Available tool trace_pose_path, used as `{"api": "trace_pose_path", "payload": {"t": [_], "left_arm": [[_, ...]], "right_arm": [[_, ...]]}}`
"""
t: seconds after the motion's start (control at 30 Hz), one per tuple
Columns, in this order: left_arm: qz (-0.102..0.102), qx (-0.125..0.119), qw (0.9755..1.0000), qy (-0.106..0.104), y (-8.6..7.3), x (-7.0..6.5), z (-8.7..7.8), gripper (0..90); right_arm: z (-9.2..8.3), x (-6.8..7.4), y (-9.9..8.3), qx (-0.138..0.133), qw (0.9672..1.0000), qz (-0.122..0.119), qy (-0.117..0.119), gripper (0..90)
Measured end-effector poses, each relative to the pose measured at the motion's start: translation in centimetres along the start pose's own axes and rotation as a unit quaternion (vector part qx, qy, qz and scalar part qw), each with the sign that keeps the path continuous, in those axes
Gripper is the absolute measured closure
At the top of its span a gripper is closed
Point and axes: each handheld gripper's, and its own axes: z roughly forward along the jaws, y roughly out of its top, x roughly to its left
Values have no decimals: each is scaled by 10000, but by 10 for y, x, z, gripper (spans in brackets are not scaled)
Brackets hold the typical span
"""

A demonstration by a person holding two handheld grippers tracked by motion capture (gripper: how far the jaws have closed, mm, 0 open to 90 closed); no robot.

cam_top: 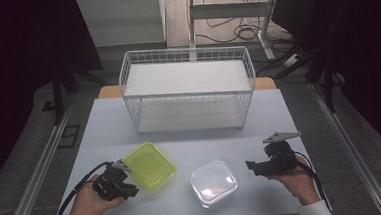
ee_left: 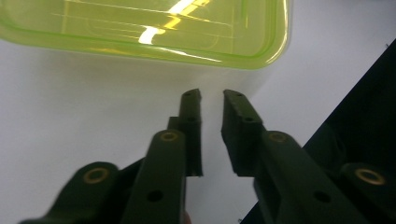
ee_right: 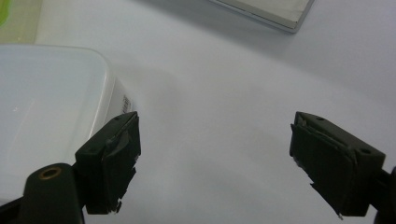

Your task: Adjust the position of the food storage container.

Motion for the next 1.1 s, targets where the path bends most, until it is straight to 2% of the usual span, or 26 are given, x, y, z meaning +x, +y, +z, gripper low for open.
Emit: {"api": "trace_pose_path", "payload": {"t": [0.2, 0.53, 0.77, 0.93, 1.1], "left_arm": [[69, 127, 9999, 41, 5, -6, 7, 873], [115, 193, 9996, 180, 21, -16, 16, 897], [-28, 81, 9998, 198, 33, -18, 20, 898], [-177, 30, 9994, 281, 47, -23, 32, 897], [-321, -55, 9990, 302, 55, -21, 39, 897]], "right_arm": [[1, -1, 0, 27, 10000, -7, -23, 164], [1, 1, 2, 56, 10000, -21, -36, 164], [2, 2, 2, 94, 9999, -8, -47, 164], [2, 1, 2, 100, 9999, 15, -52, 165], [2, 2, 2, 103, 9999, 5, -56, 165]]}}
